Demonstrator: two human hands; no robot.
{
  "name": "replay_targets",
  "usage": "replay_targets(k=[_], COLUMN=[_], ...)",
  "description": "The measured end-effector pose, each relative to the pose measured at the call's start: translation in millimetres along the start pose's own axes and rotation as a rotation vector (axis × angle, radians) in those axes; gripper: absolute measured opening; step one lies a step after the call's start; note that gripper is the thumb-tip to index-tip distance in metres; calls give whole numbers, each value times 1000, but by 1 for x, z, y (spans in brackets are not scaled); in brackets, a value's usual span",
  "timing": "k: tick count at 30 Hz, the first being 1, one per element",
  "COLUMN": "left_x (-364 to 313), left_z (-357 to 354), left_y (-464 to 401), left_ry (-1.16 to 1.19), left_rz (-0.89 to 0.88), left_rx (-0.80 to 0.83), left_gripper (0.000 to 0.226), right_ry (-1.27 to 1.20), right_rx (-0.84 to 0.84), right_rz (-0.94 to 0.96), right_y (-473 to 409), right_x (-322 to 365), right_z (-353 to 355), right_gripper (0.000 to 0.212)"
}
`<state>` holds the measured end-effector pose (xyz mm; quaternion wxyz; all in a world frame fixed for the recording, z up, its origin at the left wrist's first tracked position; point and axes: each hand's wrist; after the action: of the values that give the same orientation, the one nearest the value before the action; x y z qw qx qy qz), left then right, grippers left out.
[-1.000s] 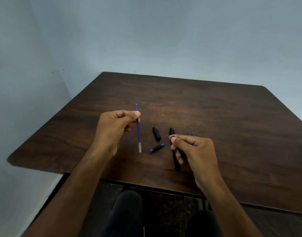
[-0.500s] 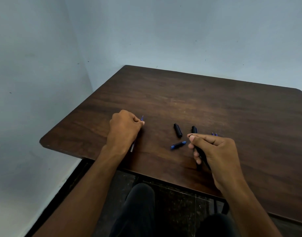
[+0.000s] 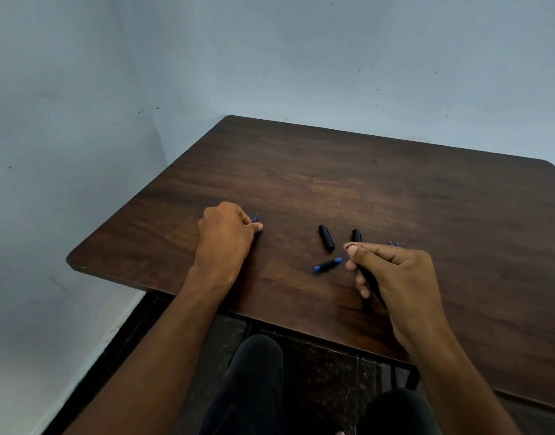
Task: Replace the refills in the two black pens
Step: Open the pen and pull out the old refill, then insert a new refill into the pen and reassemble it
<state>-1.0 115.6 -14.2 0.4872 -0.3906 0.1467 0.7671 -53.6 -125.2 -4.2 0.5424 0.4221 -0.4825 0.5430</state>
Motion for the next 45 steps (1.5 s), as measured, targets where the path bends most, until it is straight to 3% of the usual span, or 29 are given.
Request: replay_targets(k=[14,22,34,39,45], left_x=[-2,-17,-56,-57,-55], left_z=[5,2,-17,-24,-27], left_y=[-5,19,74,84,84], left_ry=[-9,261,555,519,470], left_rz=[51,-164,-320,-357,-374], left_rx=[119,17,300,336,294], left_gripper=[23,8,10,26,23], right_ry=[-18,-106,-177,-196,-225], right_rx=[-15,-8,-92,-108,-109], right_rz=[5,-15,17,4,-31], right_y=[-3,-4,-15,-15,-15], right_x=[-1,4,5,1,-2], right_z=[1,0,6,8,8], right_gripper=[10,9,10,7,6])
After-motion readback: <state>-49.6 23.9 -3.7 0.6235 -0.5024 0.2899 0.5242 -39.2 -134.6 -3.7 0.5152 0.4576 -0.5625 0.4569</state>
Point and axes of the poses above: each hand's wrist, its own y-axis away from the middle knuckle, its own z-axis out of the back of the hand, x = y × z, and after that the axes turned 7 degrees about y, right-handed
